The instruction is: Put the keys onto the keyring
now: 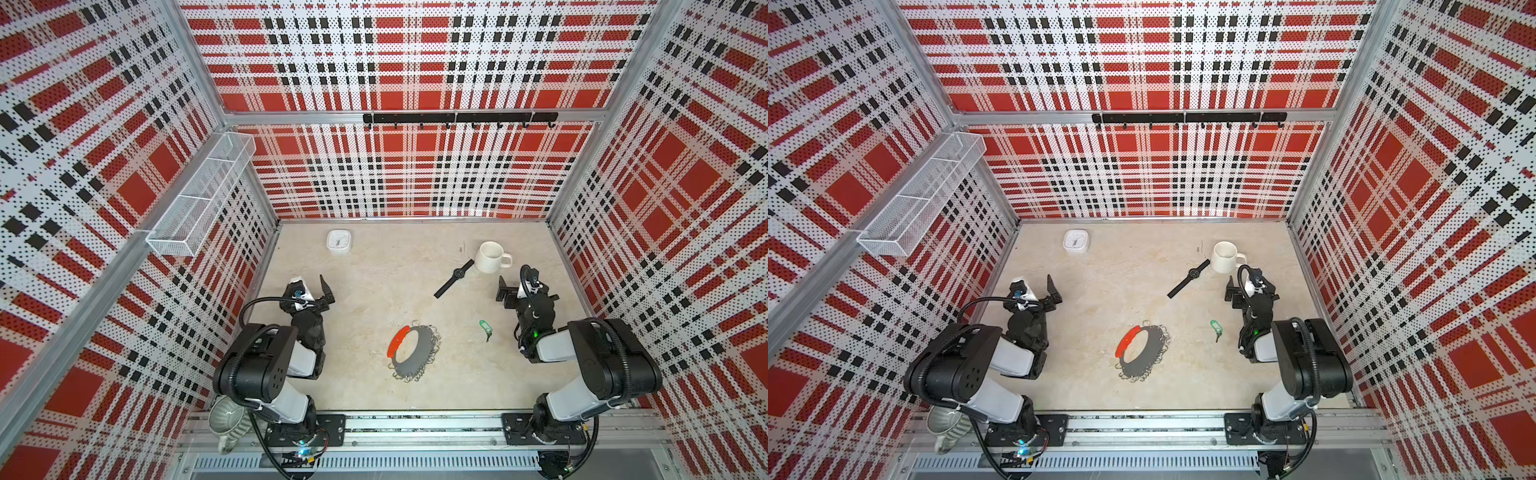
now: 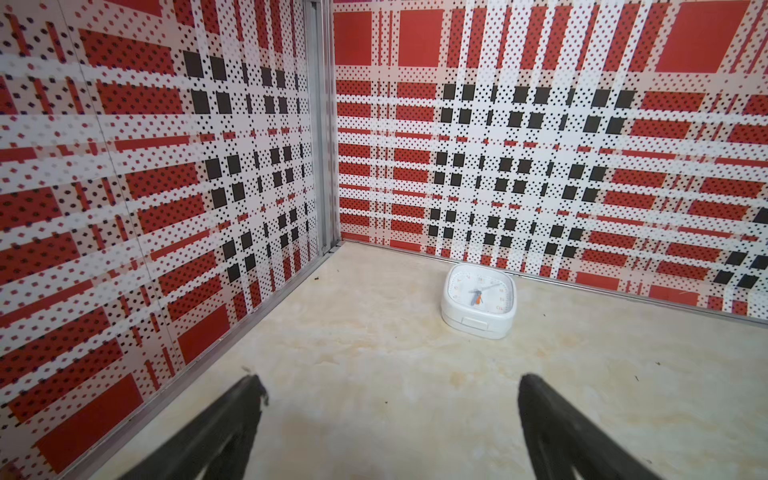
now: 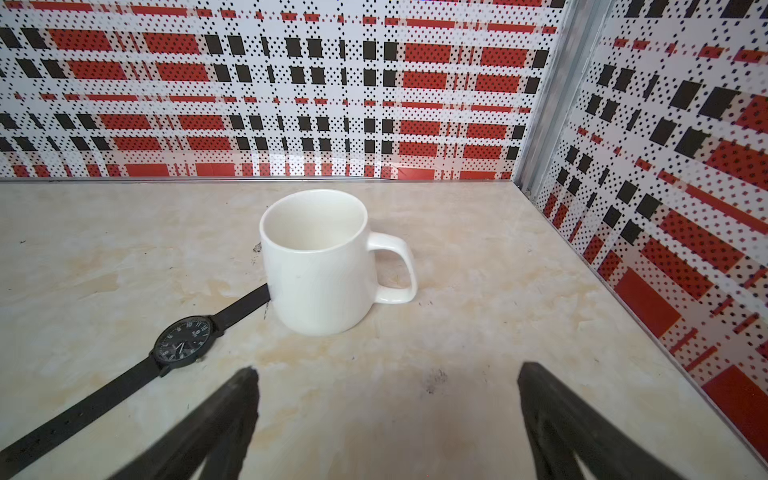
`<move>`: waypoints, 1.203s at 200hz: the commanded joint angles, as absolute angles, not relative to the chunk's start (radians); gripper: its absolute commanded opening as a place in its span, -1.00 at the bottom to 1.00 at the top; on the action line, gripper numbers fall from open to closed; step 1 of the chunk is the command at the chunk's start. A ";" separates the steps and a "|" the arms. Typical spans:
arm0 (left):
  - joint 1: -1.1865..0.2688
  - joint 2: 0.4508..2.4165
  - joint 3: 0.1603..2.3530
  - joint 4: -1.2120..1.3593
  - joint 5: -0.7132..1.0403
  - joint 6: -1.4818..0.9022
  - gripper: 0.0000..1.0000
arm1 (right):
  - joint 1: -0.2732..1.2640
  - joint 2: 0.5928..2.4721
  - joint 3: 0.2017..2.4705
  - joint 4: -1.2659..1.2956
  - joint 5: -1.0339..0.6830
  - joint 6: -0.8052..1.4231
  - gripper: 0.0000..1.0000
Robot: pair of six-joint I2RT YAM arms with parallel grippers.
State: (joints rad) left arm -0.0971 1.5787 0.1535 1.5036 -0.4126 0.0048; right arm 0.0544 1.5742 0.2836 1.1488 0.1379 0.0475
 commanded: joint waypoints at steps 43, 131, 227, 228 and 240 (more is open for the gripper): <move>-0.099 1.588 0.148 1.545 -0.429 0.020 0.96 | 0.046 1.573 0.293 1.155 0.136 0.051 1.00; -0.098 1.587 0.147 1.545 -0.429 0.019 0.96 | 0.046 1.572 0.291 1.156 0.136 0.052 1.00; -0.128 1.567 0.082 1.666 -0.521 0.030 0.97 | 0.124 1.525 0.192 1.331 0.311 -0.003 1.00; -0.129 1.566 0.079 1.675 -0.523 0.032 0.96 | 0.130 1.519 0.186 1.336 0.320 -0.005 1.00; -0.178 1.541 0.048 1.733 -0.596 0.076 0.96 | 0.183 1.428 0.166 1.311 0.398 -0.052 1.00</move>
State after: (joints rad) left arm -0.1184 1.5734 0.1104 1.5322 -0.4747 0.0093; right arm 0.1081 1.5497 0.2234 1.2148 0.2306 0.0257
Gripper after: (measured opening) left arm 0.983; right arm 0.998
